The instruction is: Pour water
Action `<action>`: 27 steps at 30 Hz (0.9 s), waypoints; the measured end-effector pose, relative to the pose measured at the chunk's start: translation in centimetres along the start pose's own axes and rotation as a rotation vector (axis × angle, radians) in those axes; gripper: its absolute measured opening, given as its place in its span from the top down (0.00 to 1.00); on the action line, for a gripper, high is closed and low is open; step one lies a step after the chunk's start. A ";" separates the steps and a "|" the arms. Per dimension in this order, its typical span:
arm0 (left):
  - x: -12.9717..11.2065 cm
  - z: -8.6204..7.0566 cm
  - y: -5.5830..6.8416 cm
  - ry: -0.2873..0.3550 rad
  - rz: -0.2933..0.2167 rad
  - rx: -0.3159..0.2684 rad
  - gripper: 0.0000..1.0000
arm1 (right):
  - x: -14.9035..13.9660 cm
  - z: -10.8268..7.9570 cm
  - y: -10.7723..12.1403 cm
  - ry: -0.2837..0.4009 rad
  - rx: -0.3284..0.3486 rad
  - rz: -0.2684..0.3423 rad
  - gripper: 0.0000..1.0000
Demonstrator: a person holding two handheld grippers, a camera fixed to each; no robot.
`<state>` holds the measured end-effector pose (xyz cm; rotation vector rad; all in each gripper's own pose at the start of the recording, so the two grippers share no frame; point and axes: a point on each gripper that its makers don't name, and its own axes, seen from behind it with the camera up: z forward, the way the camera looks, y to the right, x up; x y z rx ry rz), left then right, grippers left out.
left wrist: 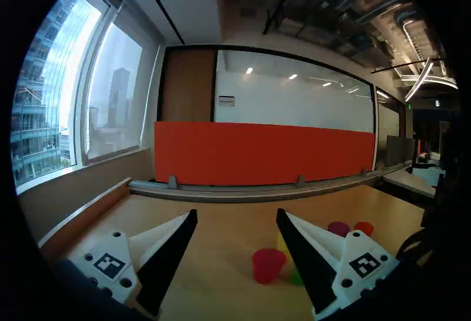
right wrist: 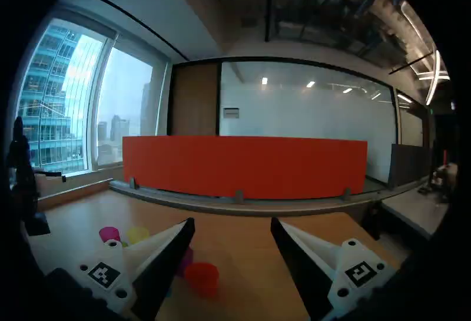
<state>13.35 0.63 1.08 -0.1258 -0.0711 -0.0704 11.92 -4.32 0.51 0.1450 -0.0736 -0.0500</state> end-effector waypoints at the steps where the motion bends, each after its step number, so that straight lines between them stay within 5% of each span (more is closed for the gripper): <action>1: 0.5 0.0 -0.1 0.000 0.004 -0.001 0.00 | 0.4 0.1 -0.1 0.000 0.004 0.004 0.00; 6: 3.0 -0.1 0.0 0.006 0.021 -0.019 0.00 | 2.2 0.4 -0.3 -0.005 0.020 0.024 0.00; 15: 5.2 0.5 2.0 -0.013 0.028 -0.124 0.00 | 4.4 0.8 -0.4 0.000 0.059 0.029 0.00; 27: 6.2 1.2 4.1 -0.017 0.052 -0.277 0.00 | 5.0 0.1 -5.0 -0.008 0.281 0.009 0.00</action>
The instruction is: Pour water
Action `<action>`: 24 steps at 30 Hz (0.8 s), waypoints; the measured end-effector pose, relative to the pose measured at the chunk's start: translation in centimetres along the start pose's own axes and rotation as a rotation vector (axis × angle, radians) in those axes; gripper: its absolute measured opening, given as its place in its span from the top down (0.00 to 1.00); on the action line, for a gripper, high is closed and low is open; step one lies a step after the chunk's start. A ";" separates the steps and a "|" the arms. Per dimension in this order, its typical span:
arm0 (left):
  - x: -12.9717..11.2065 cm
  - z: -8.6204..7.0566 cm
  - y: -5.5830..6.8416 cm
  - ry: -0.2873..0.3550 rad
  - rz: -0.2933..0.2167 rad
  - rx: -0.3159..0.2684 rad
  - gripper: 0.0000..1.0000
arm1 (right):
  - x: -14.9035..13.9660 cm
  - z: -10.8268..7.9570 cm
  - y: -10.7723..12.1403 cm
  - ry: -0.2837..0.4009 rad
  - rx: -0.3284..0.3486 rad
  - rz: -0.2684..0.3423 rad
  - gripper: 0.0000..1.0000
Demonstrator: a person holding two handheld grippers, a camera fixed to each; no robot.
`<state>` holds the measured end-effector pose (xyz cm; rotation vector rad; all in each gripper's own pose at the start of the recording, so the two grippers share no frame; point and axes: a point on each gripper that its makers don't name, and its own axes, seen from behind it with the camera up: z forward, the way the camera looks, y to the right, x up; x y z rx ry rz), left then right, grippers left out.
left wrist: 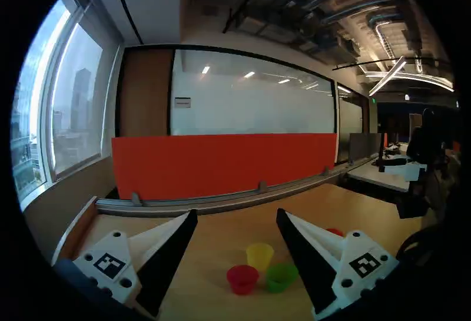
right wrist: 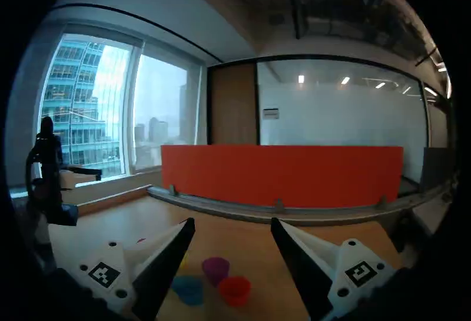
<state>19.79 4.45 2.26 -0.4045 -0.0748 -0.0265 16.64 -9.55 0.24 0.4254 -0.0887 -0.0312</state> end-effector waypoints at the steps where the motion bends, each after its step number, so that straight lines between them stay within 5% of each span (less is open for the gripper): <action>1: 0.1 0.1 0.1 0.001 0.005 -0.010 0.00 | 0.2 0.0 -0.6 0.002 0.022 -0.006 0.00; 11: -0.6 0.7 1.3 -0.019 0.033 -0.102 0.00 | 0.9 0.5 -4.1 -0.011 0.175 -0.020 0.00; 24: -4.3 1.6 4.1 -0.110 0.047 -0.237 0.00 | -2.5 1.0 -5.8 -0.138 0.290 -0.075 0.00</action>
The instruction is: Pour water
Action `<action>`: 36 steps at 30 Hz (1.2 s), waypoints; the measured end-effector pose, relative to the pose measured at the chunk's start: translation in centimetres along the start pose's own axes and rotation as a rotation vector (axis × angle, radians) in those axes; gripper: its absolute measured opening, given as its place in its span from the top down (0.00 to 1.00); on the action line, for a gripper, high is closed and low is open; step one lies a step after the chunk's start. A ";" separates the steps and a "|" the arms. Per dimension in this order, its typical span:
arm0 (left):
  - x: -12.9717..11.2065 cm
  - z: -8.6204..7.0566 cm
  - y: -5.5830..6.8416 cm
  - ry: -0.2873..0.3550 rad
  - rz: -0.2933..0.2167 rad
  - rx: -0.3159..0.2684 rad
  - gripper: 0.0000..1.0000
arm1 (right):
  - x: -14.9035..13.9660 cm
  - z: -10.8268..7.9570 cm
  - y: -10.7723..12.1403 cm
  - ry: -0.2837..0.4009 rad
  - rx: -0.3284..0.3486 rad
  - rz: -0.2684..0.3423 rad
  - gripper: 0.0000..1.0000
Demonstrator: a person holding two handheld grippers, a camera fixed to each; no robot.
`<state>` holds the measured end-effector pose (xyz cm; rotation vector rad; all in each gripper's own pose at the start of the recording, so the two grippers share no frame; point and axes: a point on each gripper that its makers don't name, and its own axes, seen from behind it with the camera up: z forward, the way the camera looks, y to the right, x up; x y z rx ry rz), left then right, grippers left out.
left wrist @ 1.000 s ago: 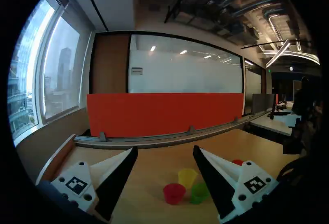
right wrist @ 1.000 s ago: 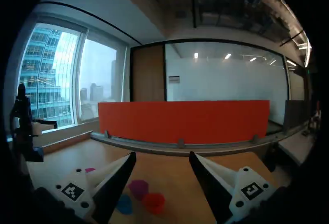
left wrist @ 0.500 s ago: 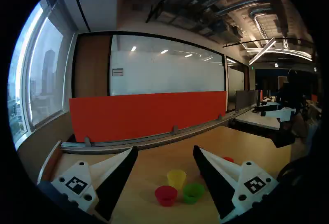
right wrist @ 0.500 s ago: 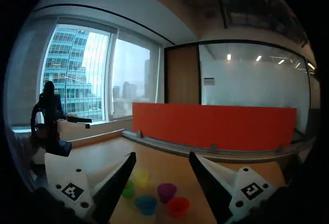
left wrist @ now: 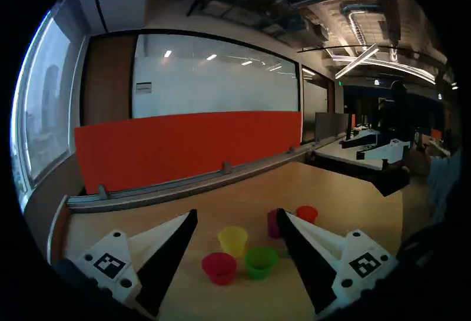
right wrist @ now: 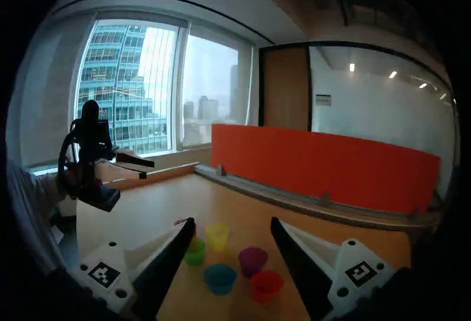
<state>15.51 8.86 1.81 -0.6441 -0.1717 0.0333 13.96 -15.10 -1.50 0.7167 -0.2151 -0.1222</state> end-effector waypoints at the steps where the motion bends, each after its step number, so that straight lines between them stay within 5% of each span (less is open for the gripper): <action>1: -0.3 0.2 0.2 -0.007 0.003 -0.010 0.00 | -0.4 0.1 -0.1 -0.011 0.010 -0.006 0.00; 18: -6.1 3.6 3.3 -0.140 0.031 -0.177 0.00 | -6.6 1.7 -0.7 -0.157 0.125 -0.061 0.00; 36: -12.2 7.5 5.3 -0.336 0.146 -0.332 0.00 | -12.4 5.0 -0.9 -0.281 0.221 -0.052 0.00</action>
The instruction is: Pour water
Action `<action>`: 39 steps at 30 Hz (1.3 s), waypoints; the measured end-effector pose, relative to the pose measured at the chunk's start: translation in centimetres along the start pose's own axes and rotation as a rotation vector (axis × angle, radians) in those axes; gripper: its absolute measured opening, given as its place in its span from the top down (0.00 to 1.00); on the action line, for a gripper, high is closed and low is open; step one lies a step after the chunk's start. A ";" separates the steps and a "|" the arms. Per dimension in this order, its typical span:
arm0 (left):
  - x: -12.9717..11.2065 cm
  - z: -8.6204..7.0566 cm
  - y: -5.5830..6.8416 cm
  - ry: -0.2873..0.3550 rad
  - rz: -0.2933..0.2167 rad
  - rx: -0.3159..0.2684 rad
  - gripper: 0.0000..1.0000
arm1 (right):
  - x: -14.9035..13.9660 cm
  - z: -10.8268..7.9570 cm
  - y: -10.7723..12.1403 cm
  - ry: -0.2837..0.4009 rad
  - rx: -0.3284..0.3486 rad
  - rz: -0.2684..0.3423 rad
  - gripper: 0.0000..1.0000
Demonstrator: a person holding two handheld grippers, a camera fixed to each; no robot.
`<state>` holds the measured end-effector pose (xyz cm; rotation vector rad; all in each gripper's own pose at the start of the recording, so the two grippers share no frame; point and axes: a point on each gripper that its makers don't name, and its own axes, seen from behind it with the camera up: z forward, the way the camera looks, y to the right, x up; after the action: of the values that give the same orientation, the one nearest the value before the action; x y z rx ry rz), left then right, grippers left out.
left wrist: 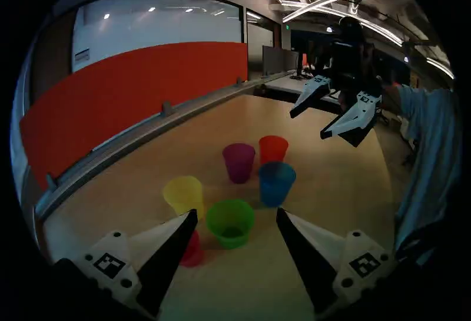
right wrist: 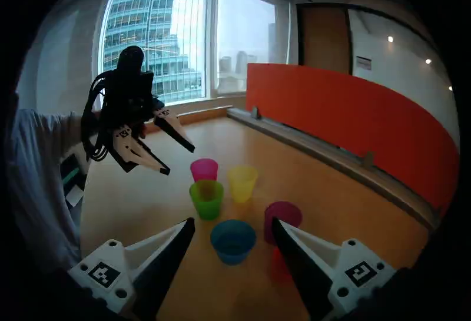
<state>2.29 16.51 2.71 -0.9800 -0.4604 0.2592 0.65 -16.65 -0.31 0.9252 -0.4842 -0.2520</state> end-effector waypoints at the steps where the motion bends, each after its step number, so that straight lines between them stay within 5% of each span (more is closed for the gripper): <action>1: -0.2 0.3 0.0 -0.007 0.005 -0.005 0.00 | -0.4 0.3 0.0 -0.009 0.004 0.001 0.00; 18: -2.9 4.2 -1.4 -0.121 0.051 -0.037 0.00 | -4.8 3.2 -0.1 -0.097 0.047 -0.001 0.00; 39: -4.5 6.9 -1.4 -0.208 0.110 -0.081 0.00 | -7.8 5.8 -0.2 -0.158 0.056 -0.030 0.00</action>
<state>-4.95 19.00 5.95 -1.0638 -0.6111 0.4467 -8.98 -17.67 0.17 0.9724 -0.6255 -0.3422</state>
